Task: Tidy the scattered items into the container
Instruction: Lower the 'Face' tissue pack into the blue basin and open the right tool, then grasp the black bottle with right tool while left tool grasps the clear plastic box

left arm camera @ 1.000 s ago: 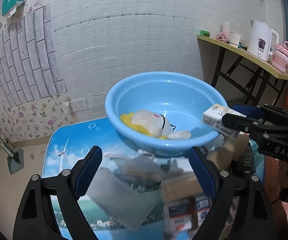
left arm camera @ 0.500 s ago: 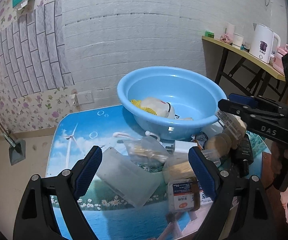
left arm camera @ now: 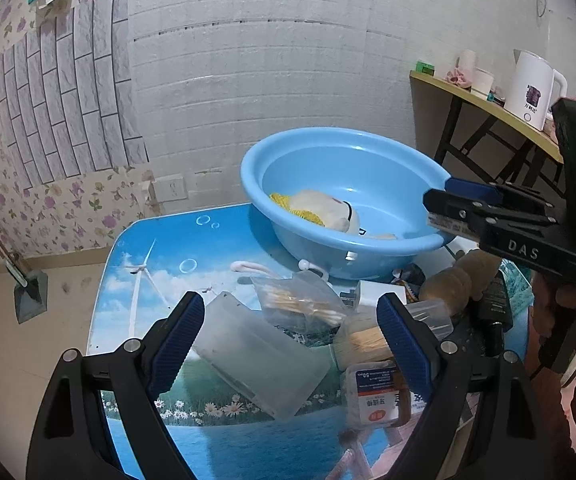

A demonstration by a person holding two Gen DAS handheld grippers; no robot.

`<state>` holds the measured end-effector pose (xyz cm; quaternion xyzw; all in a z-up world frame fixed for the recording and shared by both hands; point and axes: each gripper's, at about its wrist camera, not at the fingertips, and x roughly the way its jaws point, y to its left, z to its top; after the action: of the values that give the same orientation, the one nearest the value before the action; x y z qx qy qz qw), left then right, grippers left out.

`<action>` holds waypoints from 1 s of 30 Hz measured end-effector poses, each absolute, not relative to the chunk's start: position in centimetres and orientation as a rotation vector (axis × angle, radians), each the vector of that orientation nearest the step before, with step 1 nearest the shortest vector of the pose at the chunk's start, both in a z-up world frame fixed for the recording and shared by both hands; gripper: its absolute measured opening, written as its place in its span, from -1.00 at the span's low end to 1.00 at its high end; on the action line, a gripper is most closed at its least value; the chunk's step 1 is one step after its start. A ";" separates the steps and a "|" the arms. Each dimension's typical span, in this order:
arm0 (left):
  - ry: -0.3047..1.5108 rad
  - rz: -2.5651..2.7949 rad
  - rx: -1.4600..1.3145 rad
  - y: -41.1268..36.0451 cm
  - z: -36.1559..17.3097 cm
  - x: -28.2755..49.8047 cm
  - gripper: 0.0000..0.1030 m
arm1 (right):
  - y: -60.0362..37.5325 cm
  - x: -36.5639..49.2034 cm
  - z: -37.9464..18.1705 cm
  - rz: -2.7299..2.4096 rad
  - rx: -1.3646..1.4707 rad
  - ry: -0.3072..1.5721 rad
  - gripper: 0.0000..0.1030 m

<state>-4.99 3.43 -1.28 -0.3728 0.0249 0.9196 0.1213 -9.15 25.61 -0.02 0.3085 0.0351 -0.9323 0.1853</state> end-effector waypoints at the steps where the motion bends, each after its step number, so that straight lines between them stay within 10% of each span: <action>1: 0.072 2.685 -1.093 3.4 -1.4 -5.1 0.71 | 25.4 -9.4 -0.1 -2.623 0.870 0.098 -0.15; 30: 0.058 2.690 -1.148 2.6 -2.4 -4.6 0.90 | 27.1 -6.4 0.3 -2.645 0.887 0.083 -0.13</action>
<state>-4.56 2.55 -2.40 -0.3901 0.0197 0.9142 0.1081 -6.41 27.07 0.25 0.3129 0.0292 -0.9331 0.1745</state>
